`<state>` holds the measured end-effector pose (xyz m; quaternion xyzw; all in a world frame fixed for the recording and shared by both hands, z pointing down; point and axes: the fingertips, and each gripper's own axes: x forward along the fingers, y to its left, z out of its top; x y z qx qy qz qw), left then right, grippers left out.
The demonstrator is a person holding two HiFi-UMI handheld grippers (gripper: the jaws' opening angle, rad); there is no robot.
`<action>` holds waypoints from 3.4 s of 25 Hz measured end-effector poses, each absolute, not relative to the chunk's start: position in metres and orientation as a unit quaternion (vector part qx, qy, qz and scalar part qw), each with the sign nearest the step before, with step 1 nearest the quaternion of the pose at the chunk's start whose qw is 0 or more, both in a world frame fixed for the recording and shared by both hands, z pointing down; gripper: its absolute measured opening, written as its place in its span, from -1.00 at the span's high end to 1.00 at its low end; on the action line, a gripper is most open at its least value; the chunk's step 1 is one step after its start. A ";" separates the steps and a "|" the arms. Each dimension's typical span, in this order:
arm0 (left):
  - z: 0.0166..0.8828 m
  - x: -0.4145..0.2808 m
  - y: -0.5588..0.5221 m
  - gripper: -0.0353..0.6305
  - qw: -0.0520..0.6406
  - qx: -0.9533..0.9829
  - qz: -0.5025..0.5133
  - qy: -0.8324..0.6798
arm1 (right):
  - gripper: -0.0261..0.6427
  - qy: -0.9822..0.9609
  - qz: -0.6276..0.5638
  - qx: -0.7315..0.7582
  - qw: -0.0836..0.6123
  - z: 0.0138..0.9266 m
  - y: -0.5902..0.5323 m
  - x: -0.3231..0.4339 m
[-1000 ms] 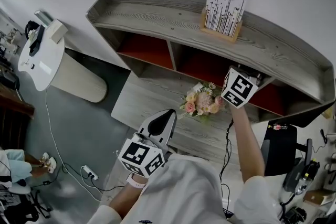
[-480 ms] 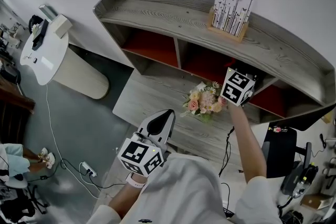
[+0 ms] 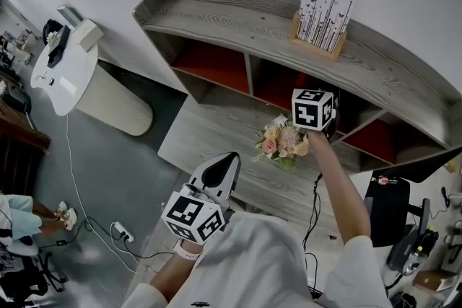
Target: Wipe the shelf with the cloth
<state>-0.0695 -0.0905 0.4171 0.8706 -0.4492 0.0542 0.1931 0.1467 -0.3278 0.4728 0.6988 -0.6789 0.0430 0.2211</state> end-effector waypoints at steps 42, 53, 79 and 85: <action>0.426 -0.053 -0.122 0.88 0.214 0.895 0.053 -0.388 | 0.55 -0.715 0.016 0.580 0.389 0.500 -0.297 0.125; 0.415 -0.055 -0.147 0.88 0.216 0.925 0.073 -0.303 | 0.55 -0.591 0.096 0.707 0.378 0.506 -0.278 0.186; 0.433 -0.054 -0.148 0.88 0.236 0.934 0.089 -0.252 | 0.56 -0.695 0.066 0.602 0.387 0.507 -0.270 0.061; 0.434 -0.061 -0.152 0.88 0.237 0.930 0.087 -0.265 | 0.56 -0.756 0.068 0.551 0.346 0.505 -0.274 0.033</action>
